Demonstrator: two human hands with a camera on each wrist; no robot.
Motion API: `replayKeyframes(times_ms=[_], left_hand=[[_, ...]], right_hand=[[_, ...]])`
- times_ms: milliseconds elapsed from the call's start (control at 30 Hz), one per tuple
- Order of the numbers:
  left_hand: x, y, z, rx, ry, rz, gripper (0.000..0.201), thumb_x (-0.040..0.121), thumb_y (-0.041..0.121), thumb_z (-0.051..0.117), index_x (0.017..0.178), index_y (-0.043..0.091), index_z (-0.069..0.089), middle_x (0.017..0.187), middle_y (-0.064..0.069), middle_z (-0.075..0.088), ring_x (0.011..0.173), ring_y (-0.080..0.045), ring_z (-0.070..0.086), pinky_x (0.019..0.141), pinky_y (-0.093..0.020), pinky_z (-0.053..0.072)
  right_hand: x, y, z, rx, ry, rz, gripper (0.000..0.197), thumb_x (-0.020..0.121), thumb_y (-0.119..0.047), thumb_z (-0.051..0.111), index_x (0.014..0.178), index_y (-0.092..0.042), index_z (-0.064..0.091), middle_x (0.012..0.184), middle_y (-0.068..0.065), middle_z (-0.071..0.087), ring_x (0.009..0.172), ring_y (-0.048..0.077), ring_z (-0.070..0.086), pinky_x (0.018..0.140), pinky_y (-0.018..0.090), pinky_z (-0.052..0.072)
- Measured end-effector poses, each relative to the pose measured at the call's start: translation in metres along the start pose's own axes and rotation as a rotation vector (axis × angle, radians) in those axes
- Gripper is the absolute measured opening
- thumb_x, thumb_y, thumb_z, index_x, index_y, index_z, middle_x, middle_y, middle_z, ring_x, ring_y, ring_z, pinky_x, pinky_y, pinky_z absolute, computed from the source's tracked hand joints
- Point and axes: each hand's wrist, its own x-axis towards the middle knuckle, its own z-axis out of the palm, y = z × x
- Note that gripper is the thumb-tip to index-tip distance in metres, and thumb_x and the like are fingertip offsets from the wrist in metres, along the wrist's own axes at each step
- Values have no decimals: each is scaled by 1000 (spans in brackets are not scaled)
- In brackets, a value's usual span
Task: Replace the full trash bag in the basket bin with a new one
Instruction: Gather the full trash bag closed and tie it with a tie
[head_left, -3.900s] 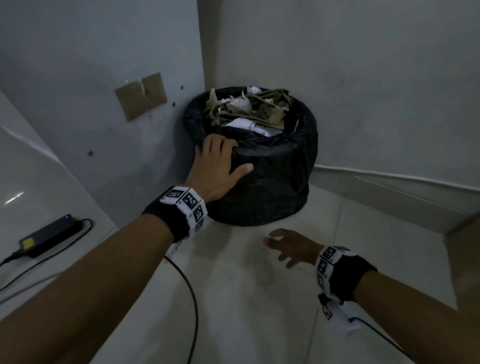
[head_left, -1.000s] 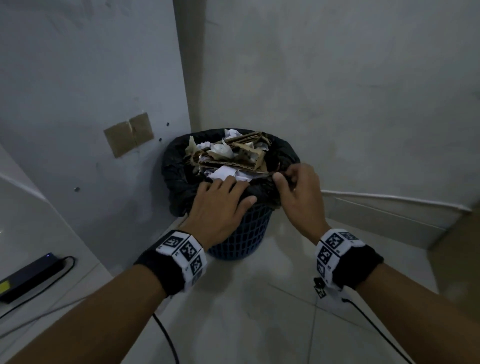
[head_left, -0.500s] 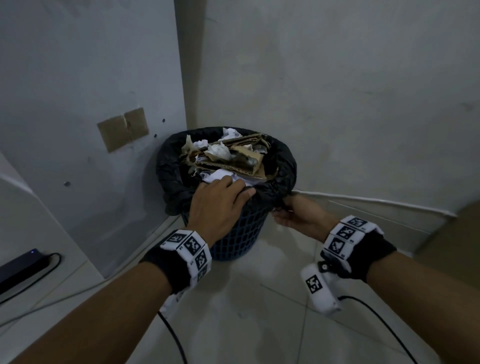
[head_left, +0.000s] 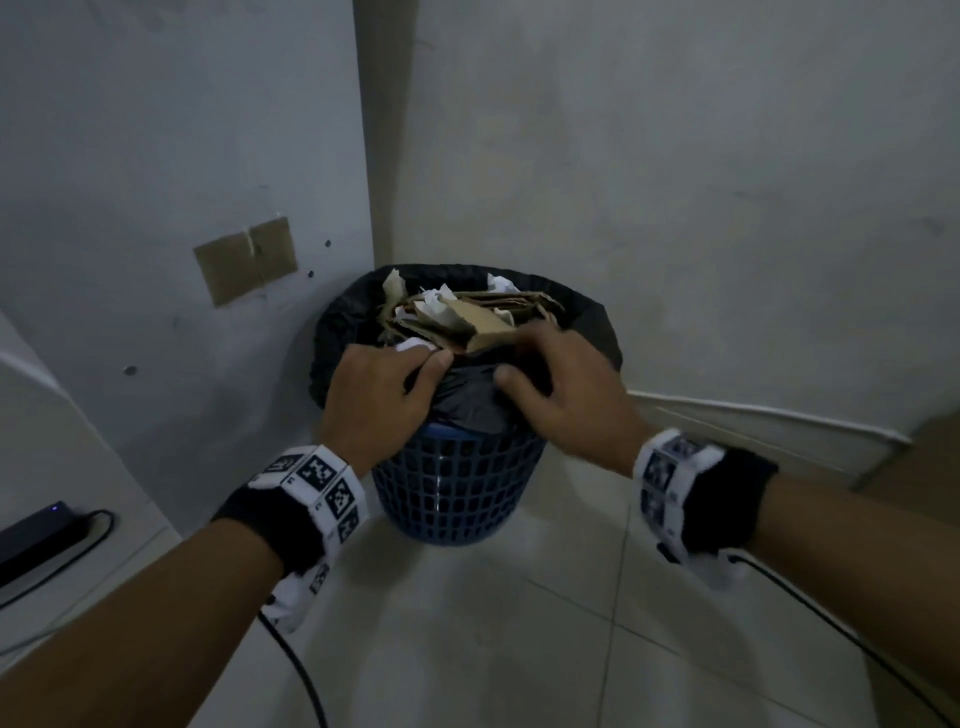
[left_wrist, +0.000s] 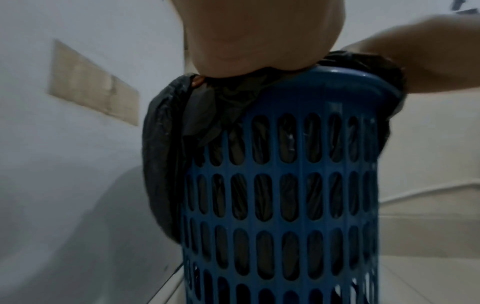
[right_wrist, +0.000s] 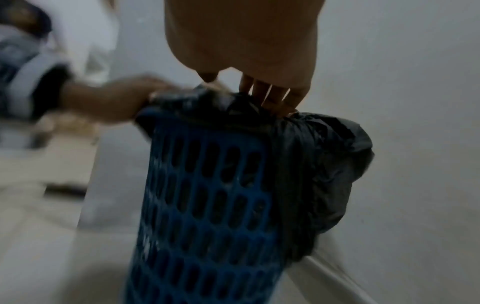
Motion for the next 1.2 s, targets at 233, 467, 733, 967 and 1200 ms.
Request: replayKeyframes(times_ms=[233, 467, 733, 967, 1200], left_hand=[[-10, -21, -21, 182, 97, -54, 24, 94, 32, 48, 90, 14, 64, 92, -6, 63, 85, -29, 55, 76, -37, 39], [-10, 36, -12, -13, -88, 302, 30, 97, 26, 44, 113, 9, 63, 113, -7, 63, 102, -21, 57, 85, -33, 45], [-15, 63, 19, 253, -285, 17, 57, 96, 54, 29, 137, 18, 44, 126, -1, 58, 111, -23, 50, 92, -37, 34], [-17, 66, 31, 349, -224, -2, 47, 98, 52, 29, 118, 24, 60, 103, 1, 68, 98, -26, 54, 86, -41, 33], [-15, 59, 30, 285, -107, 63, 35, 100, 35, 36, 78, 20, 58, 73, 3, 61, 75, -23, 51, 77, -38, 33]], right_hand=[[-23, -3, 39, -235, 74, -207, 46, 103, -36, 23, 86, -16, 61, 82, -1, 63, 82, 22, 48, 76, 34, 31], [-20, 0, 24, 185, 322, -49, 15, 99, -20, 49, 96, -10, 60, 92, 2, 58, 85, 16, 48, 76, 26, 37], [-39, 40, 24, 564, 12, 1019, 74, 88, -73, 27, 139, -20, 35, 132, 10, 52, 113, 32, 56, 92, 40, 46], [-24, 29, 11, 1307, 26, 1237, 18, 100, -12, 41, 90, -9, 56, 82, 9, 57, 60, 17, 55, 58, 28, 51], [-11, 29, -19, 903, 527, 855, 15, 94, -7, 53, 108, -12, 52, 81, 5, 59, 64, 16, 58, 56, 28, 53]])
